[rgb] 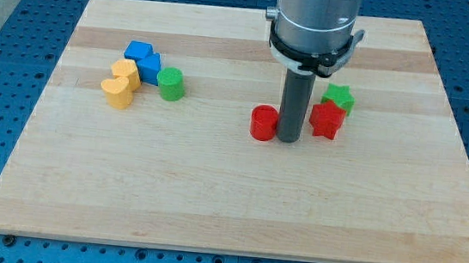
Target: Push the red circle into the green circle
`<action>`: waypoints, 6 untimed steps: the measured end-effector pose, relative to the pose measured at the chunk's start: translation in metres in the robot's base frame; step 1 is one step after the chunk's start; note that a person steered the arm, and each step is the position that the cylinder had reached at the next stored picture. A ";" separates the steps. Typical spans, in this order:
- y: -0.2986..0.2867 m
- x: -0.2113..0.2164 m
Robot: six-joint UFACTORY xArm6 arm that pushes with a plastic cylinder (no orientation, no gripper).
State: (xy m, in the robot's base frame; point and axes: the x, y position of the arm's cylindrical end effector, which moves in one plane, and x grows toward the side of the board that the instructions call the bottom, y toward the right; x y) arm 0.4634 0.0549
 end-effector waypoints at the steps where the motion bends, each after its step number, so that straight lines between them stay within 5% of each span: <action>1: 0.007 -0.007; 6: -0.049 -0.008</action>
State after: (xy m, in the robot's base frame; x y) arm 0.4551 0.0059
